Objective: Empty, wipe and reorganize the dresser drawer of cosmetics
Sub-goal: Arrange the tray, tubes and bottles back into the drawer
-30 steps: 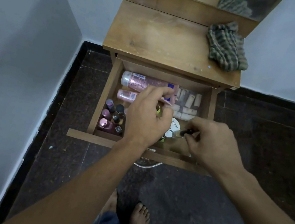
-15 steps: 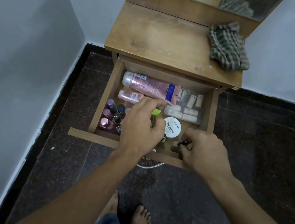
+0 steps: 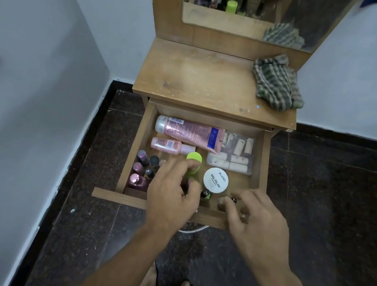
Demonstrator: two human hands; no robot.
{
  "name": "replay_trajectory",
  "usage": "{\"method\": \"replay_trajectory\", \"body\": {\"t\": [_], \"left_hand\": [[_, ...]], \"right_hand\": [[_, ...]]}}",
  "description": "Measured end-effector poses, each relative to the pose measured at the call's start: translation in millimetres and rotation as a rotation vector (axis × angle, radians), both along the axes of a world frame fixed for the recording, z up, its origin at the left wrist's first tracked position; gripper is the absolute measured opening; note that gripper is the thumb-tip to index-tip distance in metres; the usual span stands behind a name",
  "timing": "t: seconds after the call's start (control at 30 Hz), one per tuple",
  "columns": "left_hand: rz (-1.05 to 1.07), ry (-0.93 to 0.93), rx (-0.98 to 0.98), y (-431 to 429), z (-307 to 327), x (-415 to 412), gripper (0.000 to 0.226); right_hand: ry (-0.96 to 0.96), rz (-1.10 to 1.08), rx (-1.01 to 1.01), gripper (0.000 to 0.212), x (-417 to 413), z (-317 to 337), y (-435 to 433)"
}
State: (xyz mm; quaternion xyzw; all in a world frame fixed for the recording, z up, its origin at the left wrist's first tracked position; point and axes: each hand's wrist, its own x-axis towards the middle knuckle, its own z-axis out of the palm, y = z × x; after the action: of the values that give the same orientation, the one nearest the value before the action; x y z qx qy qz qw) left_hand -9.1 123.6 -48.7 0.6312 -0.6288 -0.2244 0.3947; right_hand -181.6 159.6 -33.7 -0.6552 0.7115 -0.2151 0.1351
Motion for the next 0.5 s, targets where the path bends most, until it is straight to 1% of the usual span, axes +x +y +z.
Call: {"method": "replay_trajectory", "body": {"t": [0.07,0.13,0.27,0.4,0.5], "left_hand": [[0.023,0.024,-0.014,-1.3,0.0,-0.9,0.025],[0.052,0.068,-0.047,0.2,-0.7,-1.3,0.023],[0.088,0.188,-0.073,19.1,2.5,-5.9,0.018],[0.125,0.265,-0.023,34.0,2.4,-9.8,0.018],[0.140,0.277,0.002,39.8,5.2,-11.6,0.018]], "right_hand": [[-0.098,-0.044,-0.059,0.007,1.0,-3.1,0.9],[-0.169,-0.079,-0.133,0.008,4.7,-3.4,4.6],[-0.244,-0.110,-0.224,0.007,15.8,-2.1,19.5],[-0.304,-0.121,-0.202,0.006,25.2,-7.6,28.0],[-0.314,-0.125,-0.167,0.009,32.1,-11.1,30.3]]}}
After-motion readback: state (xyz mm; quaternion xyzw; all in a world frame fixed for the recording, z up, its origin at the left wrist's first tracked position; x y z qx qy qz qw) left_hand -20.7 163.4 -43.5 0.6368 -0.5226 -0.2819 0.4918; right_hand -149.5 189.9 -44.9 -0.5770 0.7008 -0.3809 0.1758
